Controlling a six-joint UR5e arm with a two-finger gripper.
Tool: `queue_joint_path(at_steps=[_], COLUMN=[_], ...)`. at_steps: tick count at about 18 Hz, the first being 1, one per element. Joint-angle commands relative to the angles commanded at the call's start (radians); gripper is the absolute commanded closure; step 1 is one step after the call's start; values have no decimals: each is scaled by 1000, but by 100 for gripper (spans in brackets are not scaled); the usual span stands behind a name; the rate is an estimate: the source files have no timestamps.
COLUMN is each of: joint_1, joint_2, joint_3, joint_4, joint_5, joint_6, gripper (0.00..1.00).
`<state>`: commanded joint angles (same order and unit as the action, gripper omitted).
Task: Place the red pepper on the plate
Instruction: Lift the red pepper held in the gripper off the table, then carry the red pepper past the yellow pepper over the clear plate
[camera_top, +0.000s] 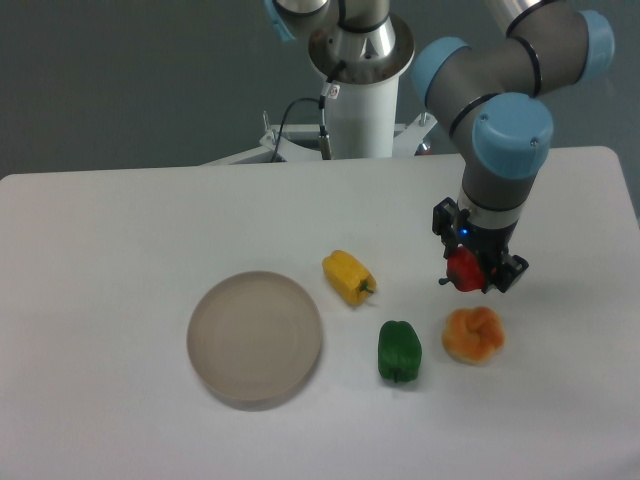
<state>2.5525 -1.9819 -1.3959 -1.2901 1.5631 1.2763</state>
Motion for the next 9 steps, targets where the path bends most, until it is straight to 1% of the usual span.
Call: queue_joint_path(at_steps=[5,9], joint_1=[-11,-109], joint_2=[-5,9], joint_3=[3,-26], joint_4=[2,2], joint_5=[-8,-74], joint_6=[-8,-29], gripper=[65,66])
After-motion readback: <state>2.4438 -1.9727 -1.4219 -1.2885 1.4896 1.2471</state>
